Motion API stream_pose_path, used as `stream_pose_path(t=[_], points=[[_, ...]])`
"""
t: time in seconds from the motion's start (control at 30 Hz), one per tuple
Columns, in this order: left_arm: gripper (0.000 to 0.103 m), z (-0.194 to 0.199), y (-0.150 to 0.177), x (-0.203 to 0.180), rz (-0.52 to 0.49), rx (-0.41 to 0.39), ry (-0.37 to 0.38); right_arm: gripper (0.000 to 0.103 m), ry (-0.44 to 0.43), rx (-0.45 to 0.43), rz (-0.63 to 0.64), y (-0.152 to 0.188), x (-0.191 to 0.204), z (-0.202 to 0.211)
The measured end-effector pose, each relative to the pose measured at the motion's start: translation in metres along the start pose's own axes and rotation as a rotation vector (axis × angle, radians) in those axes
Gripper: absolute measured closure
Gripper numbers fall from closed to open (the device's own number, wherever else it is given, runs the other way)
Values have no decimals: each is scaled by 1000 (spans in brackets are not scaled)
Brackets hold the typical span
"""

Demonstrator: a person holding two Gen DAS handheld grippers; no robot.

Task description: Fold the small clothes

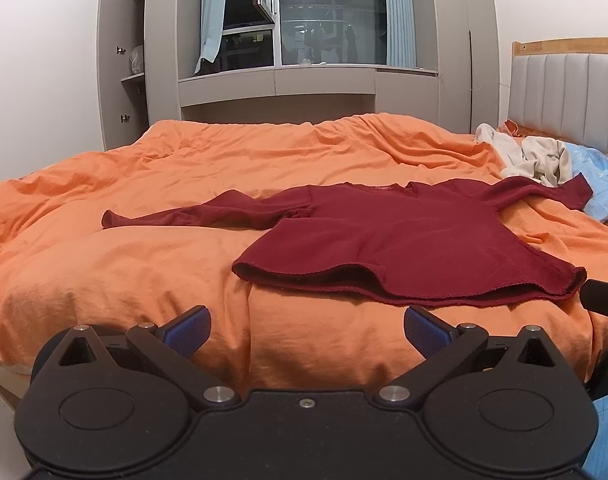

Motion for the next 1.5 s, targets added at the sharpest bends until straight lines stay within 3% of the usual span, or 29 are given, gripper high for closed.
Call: stream_pose_path(t=[0.2, 0.67, 0.97, 1.33, 1.5], points=[[0, -3, -1, 2, -1, 11, -19, 0, 5, 19, 1, 2, -1, -3], [0, -13, -11, -2, 1, 52, -56, 0, 154, 215, -52, -5, -9, -31], [0, -23, -14, -9, -24, 119, -54, 0, 190, 268, -47, -6, -13, -36], [0, -30, -16, -12, -27, 138, -69, 0, 182, 289, -58, -1, -21, -42], [0, -34, -19, -12, -10, 139, -37, 0, 149, 300, -63, 1, -22, -50]])
Point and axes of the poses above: each gripper's, at about its wrist camera, not at the fingertips, and z roughly against the way its jaws point, x to its left, y to its underside, the point moved 6 cm from there along -z, roughly the way its jaws point, and after that the axes turned 6 degrees about z, right-handed, at the moved point
